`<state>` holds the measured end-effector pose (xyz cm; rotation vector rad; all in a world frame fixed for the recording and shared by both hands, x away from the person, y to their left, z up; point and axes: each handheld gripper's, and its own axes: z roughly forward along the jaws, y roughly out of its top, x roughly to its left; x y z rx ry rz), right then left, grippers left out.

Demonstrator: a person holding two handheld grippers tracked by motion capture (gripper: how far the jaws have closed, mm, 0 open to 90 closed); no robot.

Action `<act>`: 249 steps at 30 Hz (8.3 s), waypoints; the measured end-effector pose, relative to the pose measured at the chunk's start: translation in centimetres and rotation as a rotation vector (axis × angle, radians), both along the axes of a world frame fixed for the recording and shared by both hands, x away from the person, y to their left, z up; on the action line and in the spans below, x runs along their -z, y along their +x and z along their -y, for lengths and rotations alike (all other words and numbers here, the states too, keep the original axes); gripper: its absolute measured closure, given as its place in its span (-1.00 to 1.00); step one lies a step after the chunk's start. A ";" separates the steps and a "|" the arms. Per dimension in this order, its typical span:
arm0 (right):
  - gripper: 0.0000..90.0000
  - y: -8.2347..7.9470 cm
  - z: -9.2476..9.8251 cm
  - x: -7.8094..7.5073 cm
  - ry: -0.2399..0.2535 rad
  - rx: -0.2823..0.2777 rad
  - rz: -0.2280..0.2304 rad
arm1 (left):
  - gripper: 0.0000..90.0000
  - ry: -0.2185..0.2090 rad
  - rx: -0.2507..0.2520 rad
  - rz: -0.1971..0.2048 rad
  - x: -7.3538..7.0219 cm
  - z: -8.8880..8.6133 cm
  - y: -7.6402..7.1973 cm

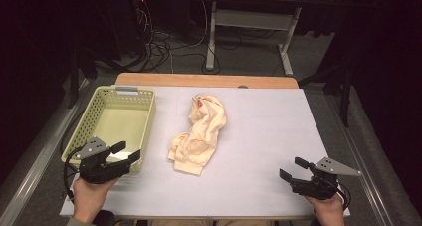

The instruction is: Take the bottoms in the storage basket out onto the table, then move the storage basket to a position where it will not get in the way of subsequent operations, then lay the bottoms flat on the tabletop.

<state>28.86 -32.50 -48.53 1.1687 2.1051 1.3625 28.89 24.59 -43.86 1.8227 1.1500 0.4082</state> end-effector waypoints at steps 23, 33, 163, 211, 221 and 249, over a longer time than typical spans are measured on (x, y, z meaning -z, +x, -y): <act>-0.54 0.0 -0.1 -0.1 0.005 0.011 -0.002 | -0.22 0.012 -0.015 0.033 1.2 -0.6 -1.4; -0.52 0.0 -0.1 -0.1 0.002 0.030 -0.003 | -0.22 -0.009 -0.004 0.038 1.9 -1.0 -1.7; 0.90 12.3 -22.6 1.2 -0.348 -0.309 -0.311 | -0.22 -0.017 0.030 0.057 2.7 -0.1 -1.9; 0.88 10.6 -12.0 -0.9 -0.356 -0.193 -0.321 | -0.22 -0.015 0.026 0.058 2.7 0.1 -2.0; 0.57 10.9 -10.5 -0.9 -0.376 -0.153 -0.332 | -0.22 -0.014 0.028 0.059 2.7 0.1 -2.0; 0.33 13.0 -10.9 -1.3 -0.312 -0.078 -0.311 | -0.22 -0.008 0.032 0.056 2.7 0.3 -2.0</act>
